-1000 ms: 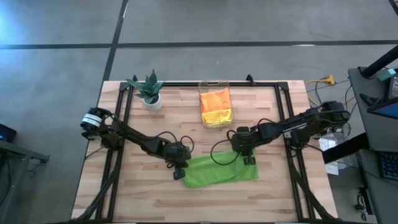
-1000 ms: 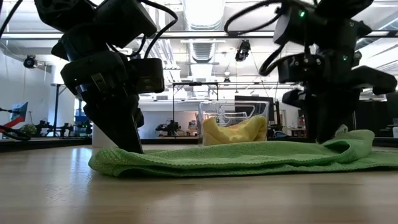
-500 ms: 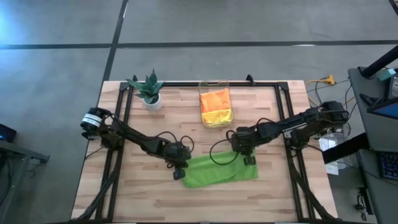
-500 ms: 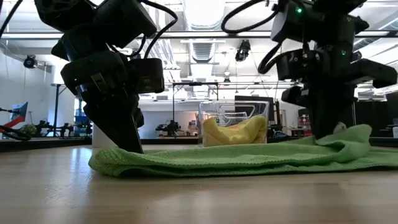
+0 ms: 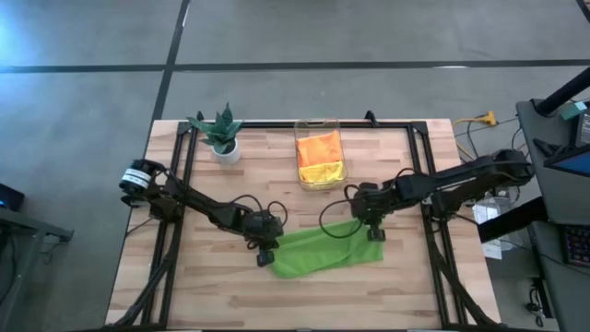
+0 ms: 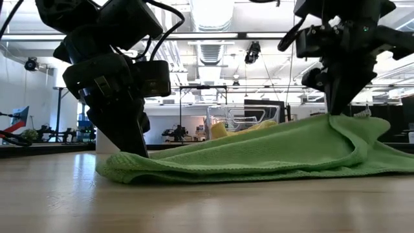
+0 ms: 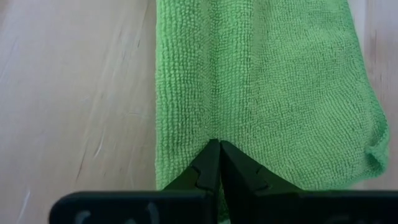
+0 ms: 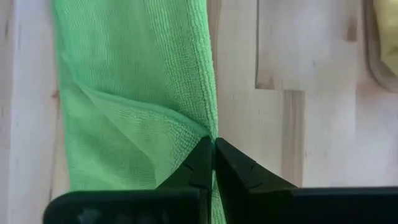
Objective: Fold microfiber towels
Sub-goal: Fold the green towel
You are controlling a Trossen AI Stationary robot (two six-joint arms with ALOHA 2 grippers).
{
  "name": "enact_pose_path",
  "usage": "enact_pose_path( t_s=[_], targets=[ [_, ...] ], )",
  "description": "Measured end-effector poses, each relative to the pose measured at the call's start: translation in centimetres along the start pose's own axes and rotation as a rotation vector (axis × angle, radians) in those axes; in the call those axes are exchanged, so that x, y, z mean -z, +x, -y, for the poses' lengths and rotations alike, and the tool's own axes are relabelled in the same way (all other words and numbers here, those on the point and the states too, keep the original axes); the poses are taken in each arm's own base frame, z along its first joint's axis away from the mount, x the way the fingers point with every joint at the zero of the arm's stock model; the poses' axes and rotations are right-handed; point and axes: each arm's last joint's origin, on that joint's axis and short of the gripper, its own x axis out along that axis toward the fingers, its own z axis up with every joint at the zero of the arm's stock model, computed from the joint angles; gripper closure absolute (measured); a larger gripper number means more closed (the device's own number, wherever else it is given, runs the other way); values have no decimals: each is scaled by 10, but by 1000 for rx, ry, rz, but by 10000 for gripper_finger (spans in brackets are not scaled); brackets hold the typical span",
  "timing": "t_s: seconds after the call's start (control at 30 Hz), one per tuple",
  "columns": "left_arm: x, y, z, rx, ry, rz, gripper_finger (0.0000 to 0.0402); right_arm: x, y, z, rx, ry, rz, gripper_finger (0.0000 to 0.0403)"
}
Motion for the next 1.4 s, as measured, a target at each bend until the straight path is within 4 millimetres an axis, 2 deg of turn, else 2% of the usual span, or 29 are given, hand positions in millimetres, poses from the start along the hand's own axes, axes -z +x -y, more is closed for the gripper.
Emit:
enact_pose_path(
  t_s=[0.1, 0.23, 0.47, 0.7, 0.83, 1.17, 1.4],
  targets=[
    [0, 0, 0, 5, 5, 6, 401, 0, 0, 1, 1, -12, 8, 394],
    [0, 0, 0, 6, 5, 7, 401, -2, 11, 1, 4, -19, -20, 389],
    [0, 0, 0, 6, 3, 7, 401, -4, 34, 1, 2, -11, -87, 336],
    [0, 0, 0, 11, -3, 5, 401, -5, 36, 2, 9, -4, -87, 298],
    [-1, 0, 1, 11, -3, 5, 401, -5, 36, 2, 33, 13, -82, 306],
    [-1, 0, 1, 11, -4, 6, 401, -5, 36, 2, 37, 16, -84, 355],
    [-1, 0, 1, 11, -3, 7, 401, -2, 38, 3, 68, 3, -93, 347]
  ],
)
